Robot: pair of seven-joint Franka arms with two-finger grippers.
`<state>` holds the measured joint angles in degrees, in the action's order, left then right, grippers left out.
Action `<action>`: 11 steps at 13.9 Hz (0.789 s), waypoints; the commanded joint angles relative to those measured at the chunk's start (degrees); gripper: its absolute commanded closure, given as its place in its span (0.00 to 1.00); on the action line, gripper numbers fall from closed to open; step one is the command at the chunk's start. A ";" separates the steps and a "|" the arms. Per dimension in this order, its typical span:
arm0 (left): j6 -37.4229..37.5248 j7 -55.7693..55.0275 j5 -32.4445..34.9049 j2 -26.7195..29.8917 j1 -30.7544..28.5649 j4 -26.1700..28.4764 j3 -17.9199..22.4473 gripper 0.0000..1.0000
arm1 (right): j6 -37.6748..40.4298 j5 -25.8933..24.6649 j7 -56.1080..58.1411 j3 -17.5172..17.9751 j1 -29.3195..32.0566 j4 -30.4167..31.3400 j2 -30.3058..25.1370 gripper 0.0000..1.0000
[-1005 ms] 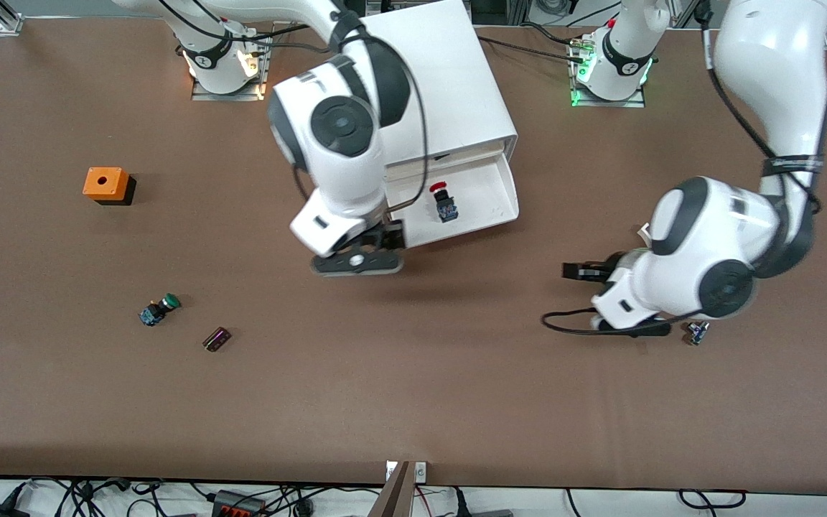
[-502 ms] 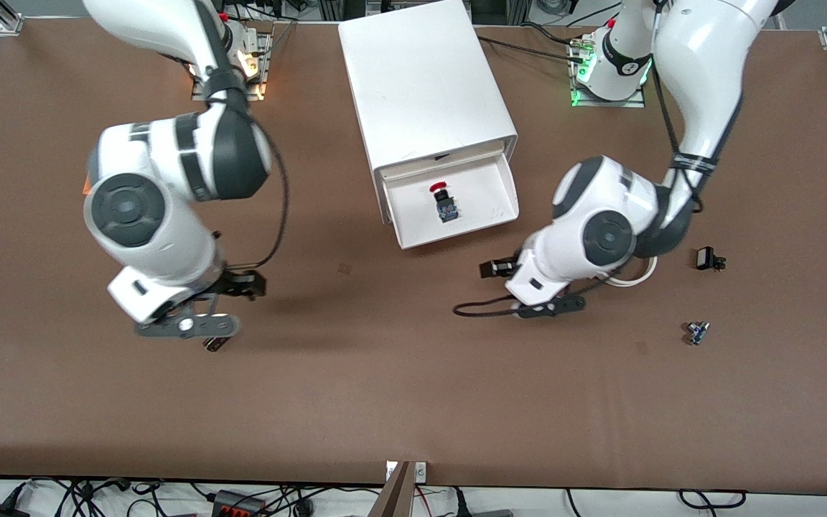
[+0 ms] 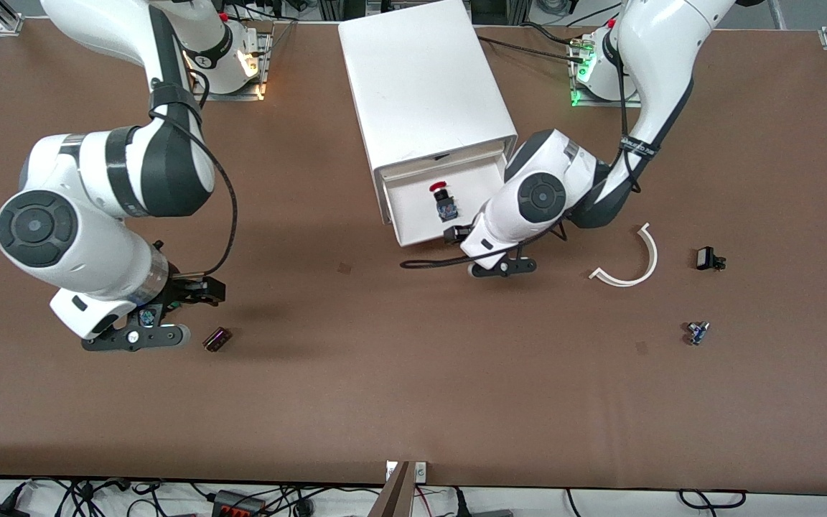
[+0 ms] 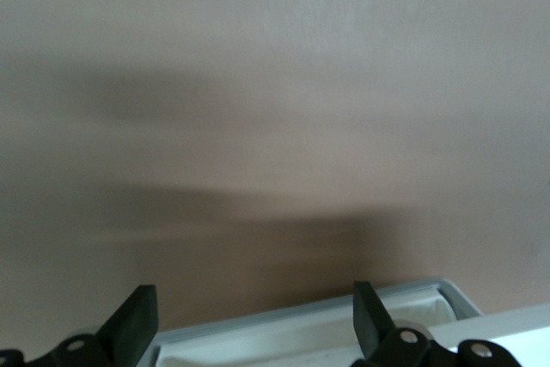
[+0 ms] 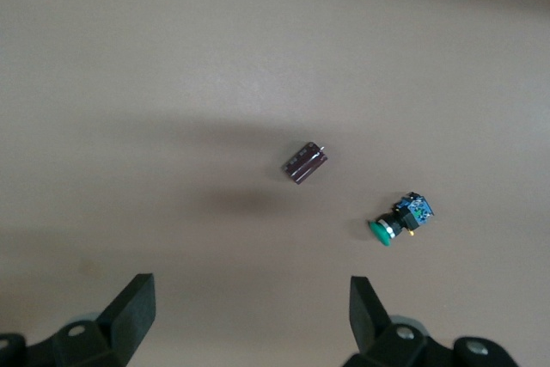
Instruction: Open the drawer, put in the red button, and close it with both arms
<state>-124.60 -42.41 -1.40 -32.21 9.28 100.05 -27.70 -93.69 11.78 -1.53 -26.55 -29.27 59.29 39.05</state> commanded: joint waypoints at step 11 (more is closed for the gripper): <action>10.69 -10.42 -0.44 2.50 -1.37 3.05 -7.20 0.00 | -7.55 -11.34 -0.94 24.67 25.01 20.76 -22.07 0.00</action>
<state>-114.69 -53.17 -1.42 -31.74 9.29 102.15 -34.64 -97.94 1.84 -2.38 -8.87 -10.98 70.94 23.72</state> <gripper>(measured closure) 0.000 0.000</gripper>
